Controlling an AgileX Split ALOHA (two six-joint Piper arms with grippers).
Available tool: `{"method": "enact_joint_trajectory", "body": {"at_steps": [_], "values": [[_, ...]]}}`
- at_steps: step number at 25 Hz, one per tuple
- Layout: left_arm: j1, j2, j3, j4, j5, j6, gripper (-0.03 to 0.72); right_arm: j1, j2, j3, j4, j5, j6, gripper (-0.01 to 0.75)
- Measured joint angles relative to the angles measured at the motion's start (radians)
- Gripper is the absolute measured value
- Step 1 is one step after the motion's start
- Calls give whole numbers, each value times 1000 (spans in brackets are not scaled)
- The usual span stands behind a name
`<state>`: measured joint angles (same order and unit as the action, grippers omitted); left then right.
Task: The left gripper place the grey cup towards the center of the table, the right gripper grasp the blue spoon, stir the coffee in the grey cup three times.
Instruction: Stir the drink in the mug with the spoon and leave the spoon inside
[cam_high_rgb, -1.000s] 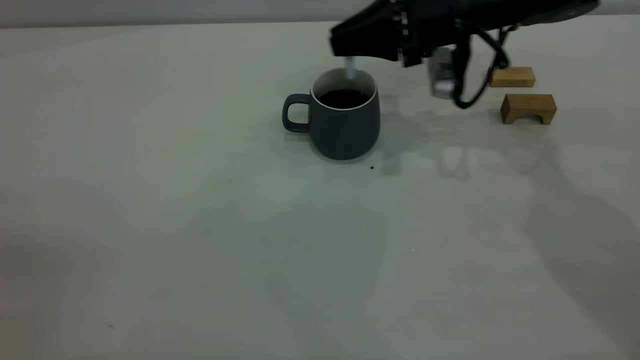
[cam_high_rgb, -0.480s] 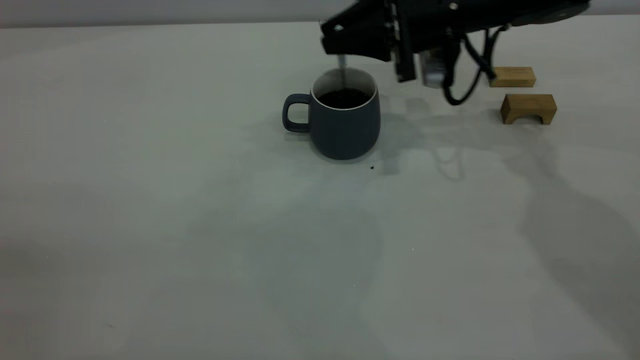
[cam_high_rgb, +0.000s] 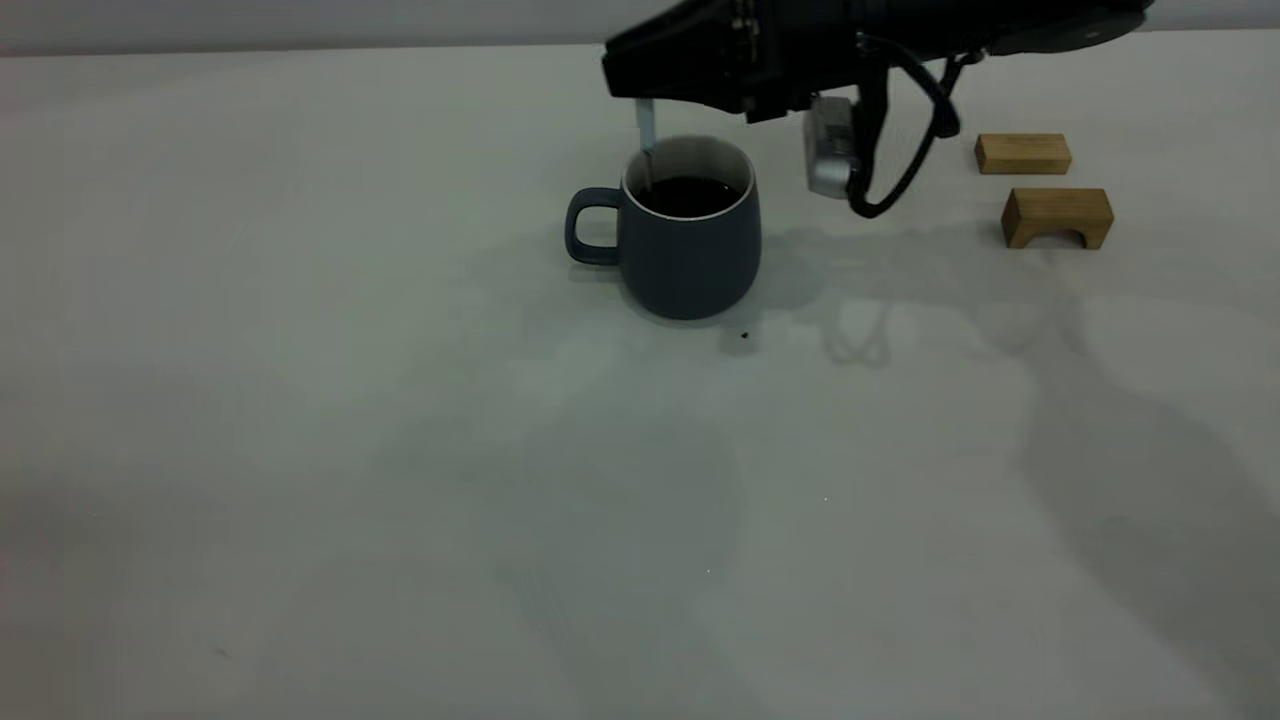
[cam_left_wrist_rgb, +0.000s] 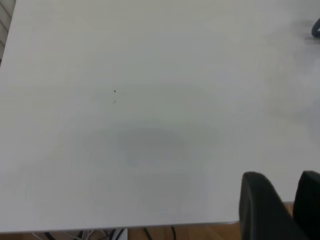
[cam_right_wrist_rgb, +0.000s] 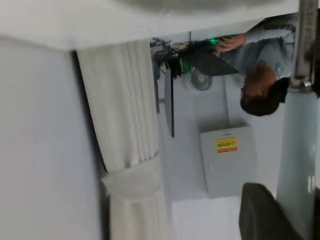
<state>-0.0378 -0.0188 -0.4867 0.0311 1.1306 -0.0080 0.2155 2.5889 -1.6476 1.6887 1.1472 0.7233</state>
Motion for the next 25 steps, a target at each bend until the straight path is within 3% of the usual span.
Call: {"method": "enact_joint_trajectory", "body": {"at_steps": [6,18,22,25], "values": [[0,0,0,0,0,0,237,-22,0,0,-36,-7,-233,142],[0,0,0,0,0,0,237,-53,0,-2,-171,0,-270,145],[0,0,0,0,0,0,237,-53,0,-5,-215,1,-270,222],[0,0,0,0,0,0,237,-53,0,-5,-251,-1,-284,364]]}}
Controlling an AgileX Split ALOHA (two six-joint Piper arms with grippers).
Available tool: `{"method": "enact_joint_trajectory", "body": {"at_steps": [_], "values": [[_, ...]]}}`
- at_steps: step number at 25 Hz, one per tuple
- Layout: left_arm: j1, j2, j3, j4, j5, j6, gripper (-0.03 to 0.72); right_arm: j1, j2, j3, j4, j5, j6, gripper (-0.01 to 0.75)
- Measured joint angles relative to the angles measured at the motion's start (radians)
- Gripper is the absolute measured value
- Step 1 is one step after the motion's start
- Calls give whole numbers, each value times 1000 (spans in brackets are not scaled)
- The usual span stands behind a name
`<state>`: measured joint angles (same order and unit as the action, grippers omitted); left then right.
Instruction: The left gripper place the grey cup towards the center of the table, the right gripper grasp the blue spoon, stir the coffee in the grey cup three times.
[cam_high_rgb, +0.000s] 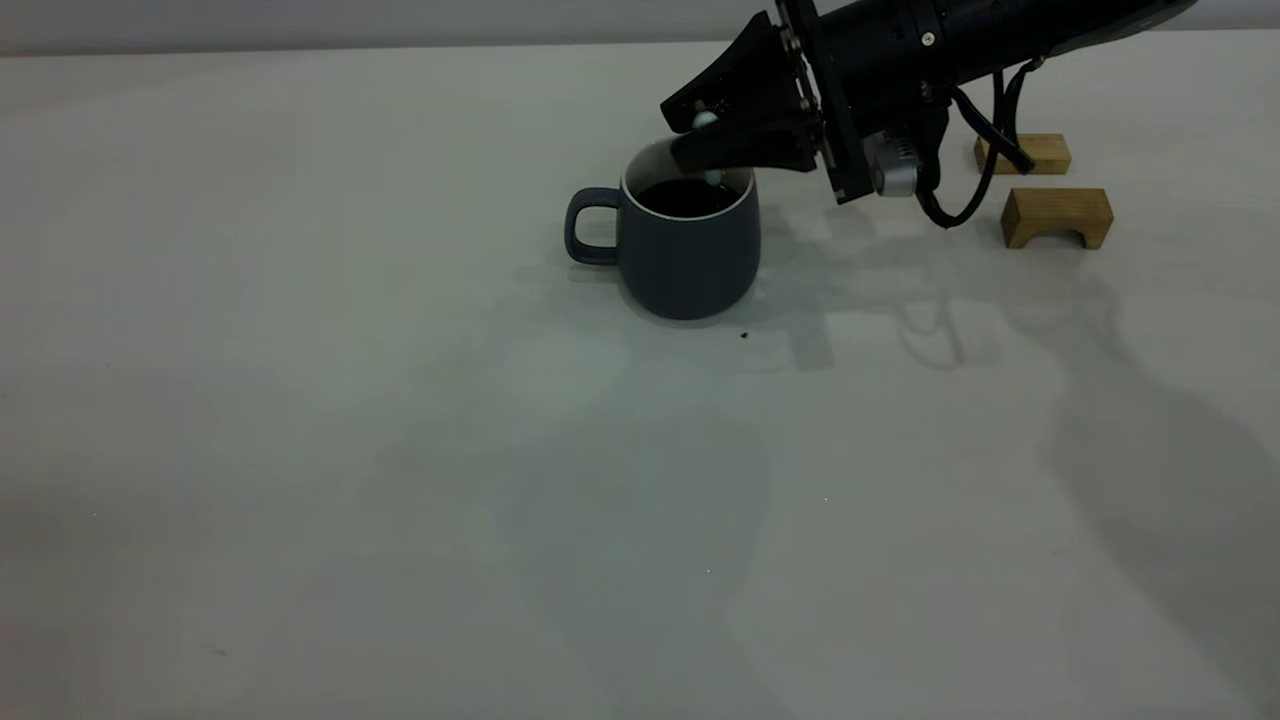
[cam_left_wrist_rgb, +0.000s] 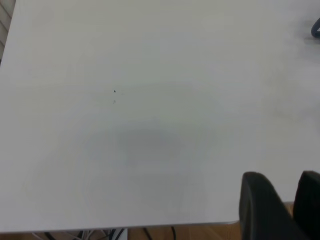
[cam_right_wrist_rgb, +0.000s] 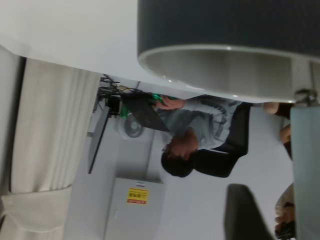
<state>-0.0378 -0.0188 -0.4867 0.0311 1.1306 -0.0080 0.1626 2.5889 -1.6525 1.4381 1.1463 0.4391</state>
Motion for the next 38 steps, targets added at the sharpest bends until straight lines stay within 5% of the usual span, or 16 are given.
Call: {"method": "enact_joint_trajectory", "body": {"at_steps": [6,11,17,30,38], "values": [[0,0,0,0,0,0,237,0,0,0,-53,7,-137,643],[0,0,0,0,0,0,237,-3,-14,-38,-180,9,-381,682],[0,0,0,0,0,0,237,-3,-158,-144,-560,25,-600,576],[0,0,0,0,0,0,237,-2,-708,-197,-1109,77,-617,257],[0,0,0,0,0,0,237,-2,-1093,76,-1265,91,-609,199]]}}
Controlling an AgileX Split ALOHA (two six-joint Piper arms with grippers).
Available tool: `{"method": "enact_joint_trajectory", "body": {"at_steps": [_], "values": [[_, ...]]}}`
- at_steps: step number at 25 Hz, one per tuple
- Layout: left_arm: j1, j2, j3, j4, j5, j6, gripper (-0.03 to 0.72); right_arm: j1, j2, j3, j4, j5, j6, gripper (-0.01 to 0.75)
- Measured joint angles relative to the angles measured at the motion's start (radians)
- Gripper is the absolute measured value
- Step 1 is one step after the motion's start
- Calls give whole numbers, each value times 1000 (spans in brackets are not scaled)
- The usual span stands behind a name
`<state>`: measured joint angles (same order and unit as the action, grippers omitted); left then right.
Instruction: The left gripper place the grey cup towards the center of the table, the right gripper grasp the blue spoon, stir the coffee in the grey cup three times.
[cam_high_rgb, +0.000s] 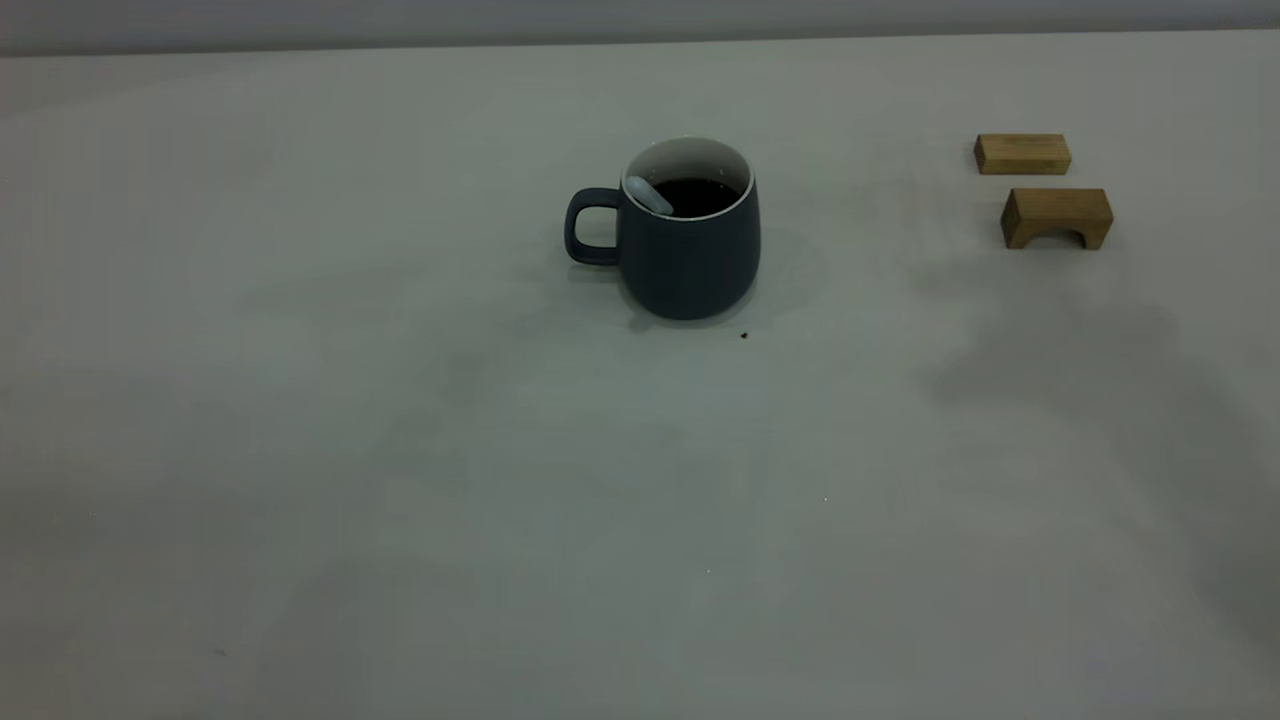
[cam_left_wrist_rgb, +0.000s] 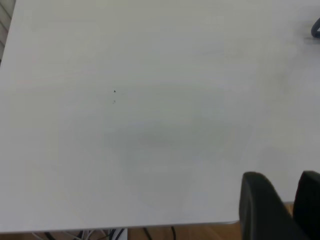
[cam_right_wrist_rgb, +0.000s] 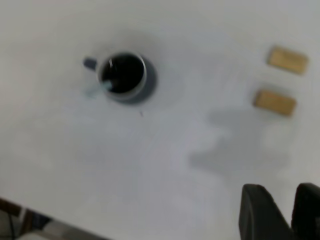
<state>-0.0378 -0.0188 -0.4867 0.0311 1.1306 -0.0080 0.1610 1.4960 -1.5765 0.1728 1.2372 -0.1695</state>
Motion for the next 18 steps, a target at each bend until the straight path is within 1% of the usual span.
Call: {"method": "enact_joint_trajectory", "body": {"at_steps": [8,12,16,18], "values": [[0,0,0,0,0,0,237,0,-509,455,-42,0,0,201],[0,0,0,0,0,0,237,0,-786,605,-43,0,0,205],[0,0,0,0,0,0,237,-4,-1028,698,-44,0,-13,209],[0,0,0,0,0,0,237,-17,-1137,735,-57,0,-39,209]]}}
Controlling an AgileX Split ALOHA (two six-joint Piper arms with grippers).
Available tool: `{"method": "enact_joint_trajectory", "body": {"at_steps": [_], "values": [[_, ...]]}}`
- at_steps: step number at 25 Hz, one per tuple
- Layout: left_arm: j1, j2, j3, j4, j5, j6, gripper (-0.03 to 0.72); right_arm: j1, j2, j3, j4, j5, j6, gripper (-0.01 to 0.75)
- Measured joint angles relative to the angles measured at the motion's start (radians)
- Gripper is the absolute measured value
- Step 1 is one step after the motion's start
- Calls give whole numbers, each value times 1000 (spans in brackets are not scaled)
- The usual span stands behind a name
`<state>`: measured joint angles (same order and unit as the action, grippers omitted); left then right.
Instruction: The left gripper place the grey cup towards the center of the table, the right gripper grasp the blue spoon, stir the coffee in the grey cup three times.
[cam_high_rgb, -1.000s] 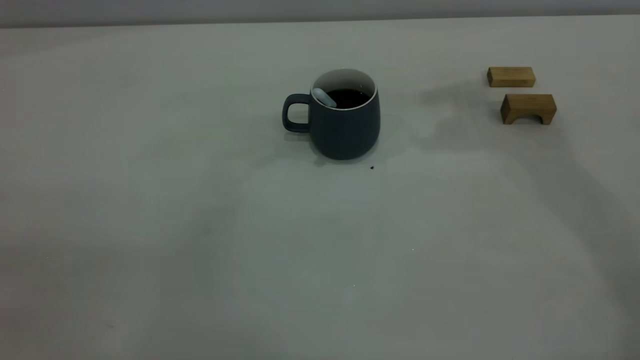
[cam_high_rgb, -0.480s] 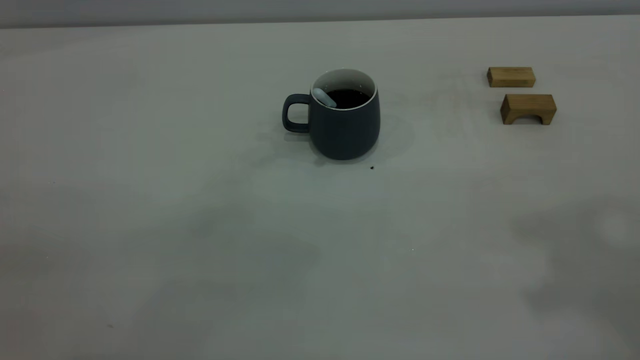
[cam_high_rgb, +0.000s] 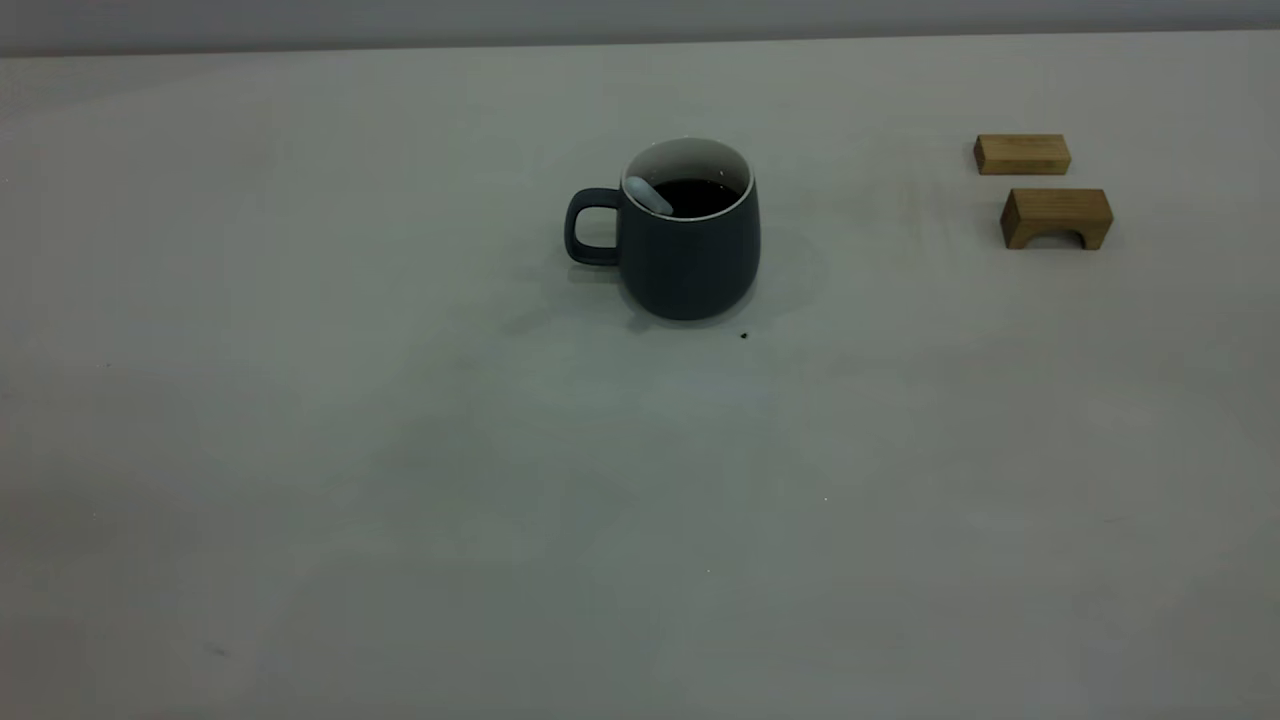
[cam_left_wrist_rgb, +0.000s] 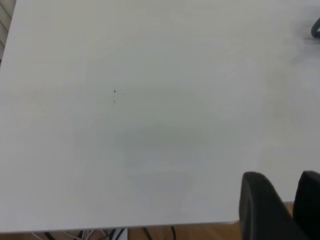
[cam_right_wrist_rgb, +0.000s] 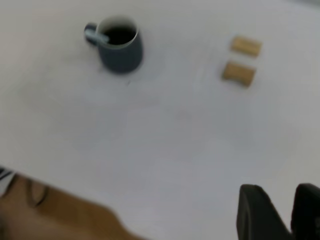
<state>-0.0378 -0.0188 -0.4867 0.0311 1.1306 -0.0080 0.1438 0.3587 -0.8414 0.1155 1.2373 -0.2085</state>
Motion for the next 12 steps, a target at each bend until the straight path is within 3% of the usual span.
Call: {"method": "enact_joint_trajectory", "body": {"at_steps": [5,12], "values": [[0,0,0,0,0,0,237,-45,-212,95,-10,1,-28,215],[0,0,0,0,0,0,237,-49,-336,242,-9,1,-2,223]]}}
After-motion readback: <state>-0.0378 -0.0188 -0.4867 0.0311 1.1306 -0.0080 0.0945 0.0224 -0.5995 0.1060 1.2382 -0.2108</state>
